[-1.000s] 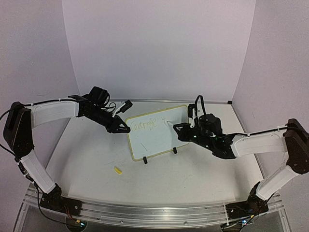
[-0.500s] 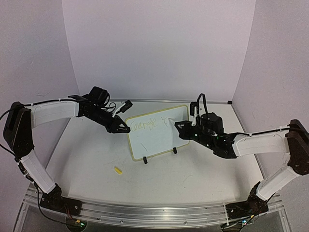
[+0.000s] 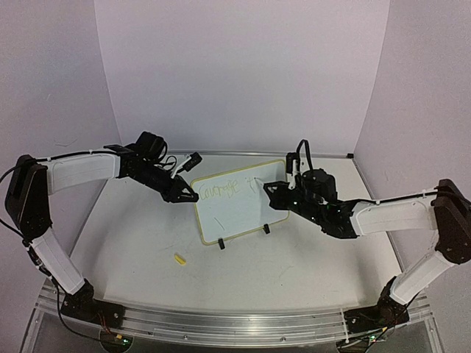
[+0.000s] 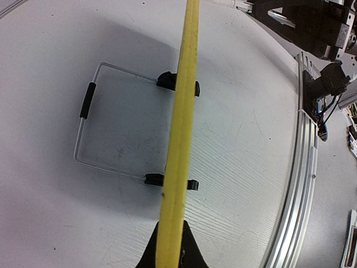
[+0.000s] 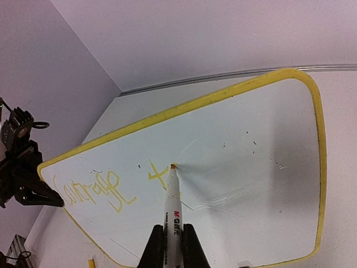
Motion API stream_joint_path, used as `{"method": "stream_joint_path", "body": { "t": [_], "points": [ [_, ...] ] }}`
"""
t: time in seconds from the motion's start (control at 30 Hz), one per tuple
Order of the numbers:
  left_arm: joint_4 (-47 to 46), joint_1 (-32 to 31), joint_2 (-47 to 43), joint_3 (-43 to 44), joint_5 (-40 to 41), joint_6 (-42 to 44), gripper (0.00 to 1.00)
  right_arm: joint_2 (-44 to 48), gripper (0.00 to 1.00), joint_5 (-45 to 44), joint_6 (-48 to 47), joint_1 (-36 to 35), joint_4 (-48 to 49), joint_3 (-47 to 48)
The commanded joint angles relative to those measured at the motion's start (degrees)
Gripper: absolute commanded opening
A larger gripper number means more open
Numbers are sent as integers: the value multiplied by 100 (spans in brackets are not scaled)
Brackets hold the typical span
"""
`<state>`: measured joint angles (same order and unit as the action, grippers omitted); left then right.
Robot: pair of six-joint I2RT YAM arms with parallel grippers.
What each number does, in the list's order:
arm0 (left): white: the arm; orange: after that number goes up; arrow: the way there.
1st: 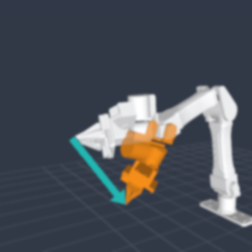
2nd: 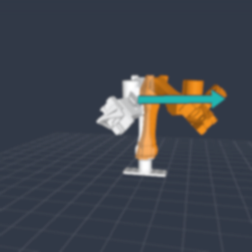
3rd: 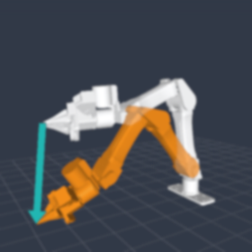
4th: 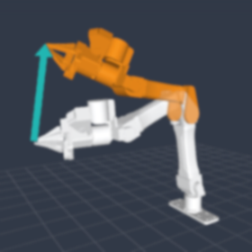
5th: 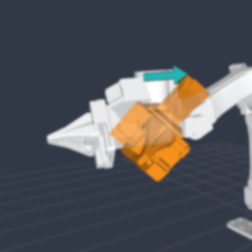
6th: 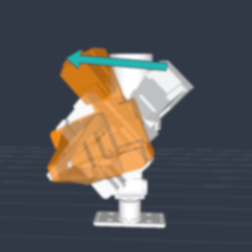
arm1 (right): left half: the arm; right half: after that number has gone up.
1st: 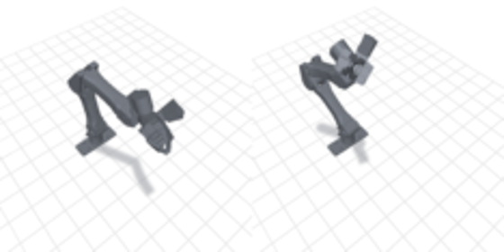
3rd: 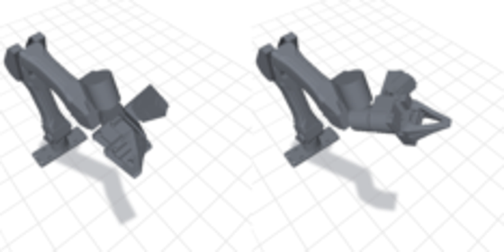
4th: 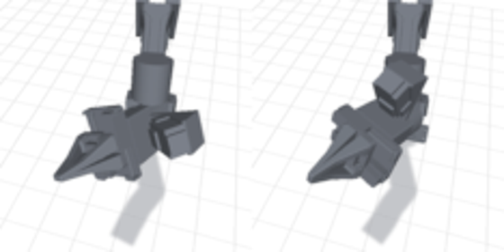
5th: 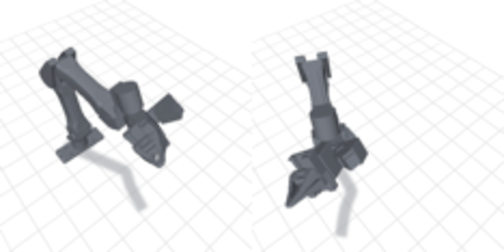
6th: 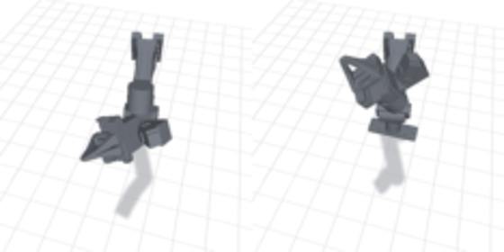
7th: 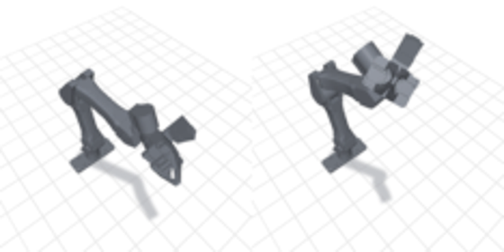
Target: Write a sentence on the whiteboard
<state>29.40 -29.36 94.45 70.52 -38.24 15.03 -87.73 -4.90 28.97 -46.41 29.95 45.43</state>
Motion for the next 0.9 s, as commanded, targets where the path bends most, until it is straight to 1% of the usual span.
{"method": "stream_joint_path", "body": {
  "t": [0.0,0.33,0.57,0.87],
  "points": [
    [332,-9,30,49,793,283,0,-76,0,39,-30,11,102,147],
    [338,-9,36,50,796,286,0,-82,0,174,124,15,90,-109],
    [341,-8,39,49,795,286,0,81,0,-149,166,14,-10,-201],
    [339,-8,35,49,794,286,0,172,0,-344,12,13,-105,-12]
  ]
}}
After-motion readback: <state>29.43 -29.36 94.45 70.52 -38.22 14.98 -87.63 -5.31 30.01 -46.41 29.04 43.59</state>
